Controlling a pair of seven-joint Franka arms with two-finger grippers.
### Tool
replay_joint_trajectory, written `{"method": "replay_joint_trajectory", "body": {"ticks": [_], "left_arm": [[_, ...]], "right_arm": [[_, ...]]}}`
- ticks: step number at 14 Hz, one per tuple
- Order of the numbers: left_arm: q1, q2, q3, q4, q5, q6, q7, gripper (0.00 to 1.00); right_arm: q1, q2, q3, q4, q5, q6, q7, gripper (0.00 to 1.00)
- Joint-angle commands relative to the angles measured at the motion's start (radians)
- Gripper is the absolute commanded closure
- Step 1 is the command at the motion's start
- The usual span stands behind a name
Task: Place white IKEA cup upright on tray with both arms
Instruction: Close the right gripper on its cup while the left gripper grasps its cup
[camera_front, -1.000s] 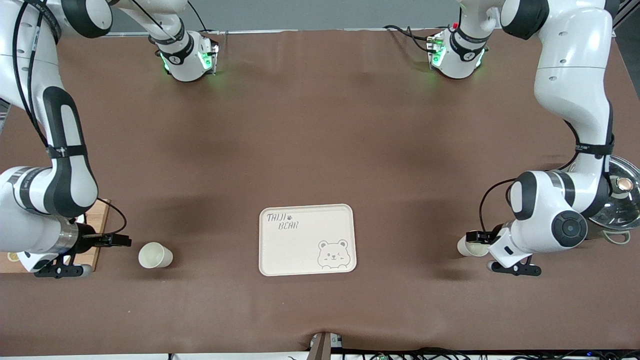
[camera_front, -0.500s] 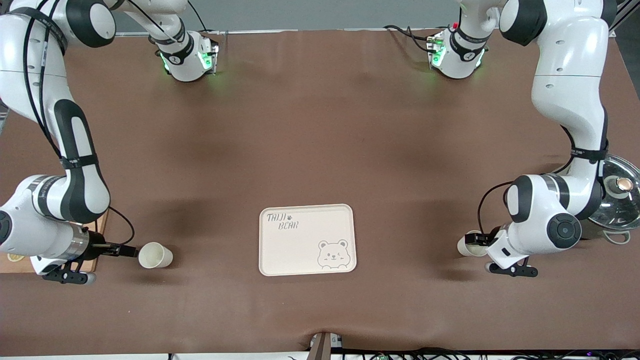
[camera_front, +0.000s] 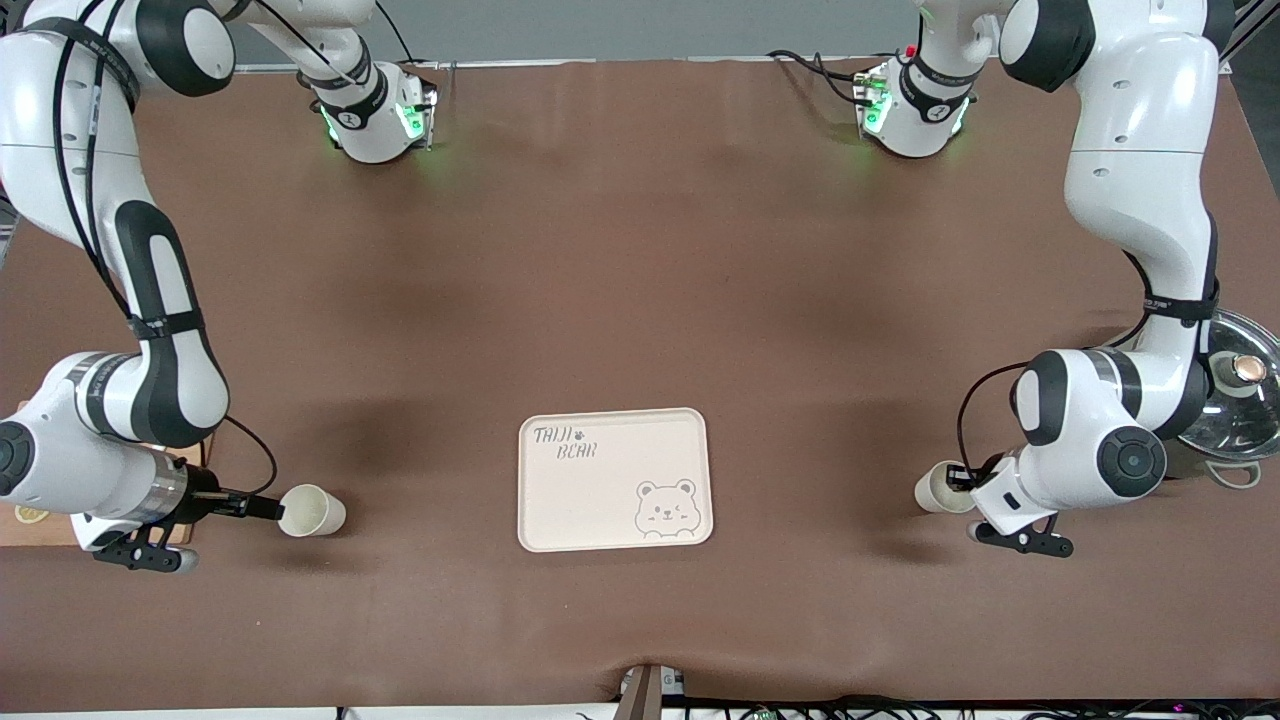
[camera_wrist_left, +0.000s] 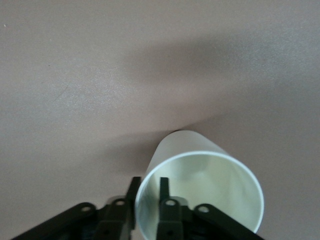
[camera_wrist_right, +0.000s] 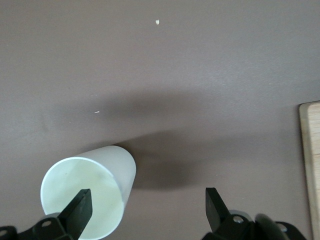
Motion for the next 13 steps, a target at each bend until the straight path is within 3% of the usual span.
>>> {"method": "replay_joint_trajectory", "body": {"ticks": [1,11,13], "left_arm": [[0.008,0.001,-0.003,0.007,-0.034,0.007,0.025,1.0],[-0.011,-0.03,-0.036,0.044,-0.083,0.0,-0.024,1.0],[-0.04,-0.03,-0.049,0.062,-0.085,-0.002,-0.08,1.0]], "right_arm": [[0.013,0.024,0.001,0.013,0.034,0.023,0.018,0.0],[0.033,0.035,0.0,-0.03,0.02,0.086,0.008,0.01],[0.033,0.035,0.0,-0.03,0.02,0.086,0.008,0.31]]}}
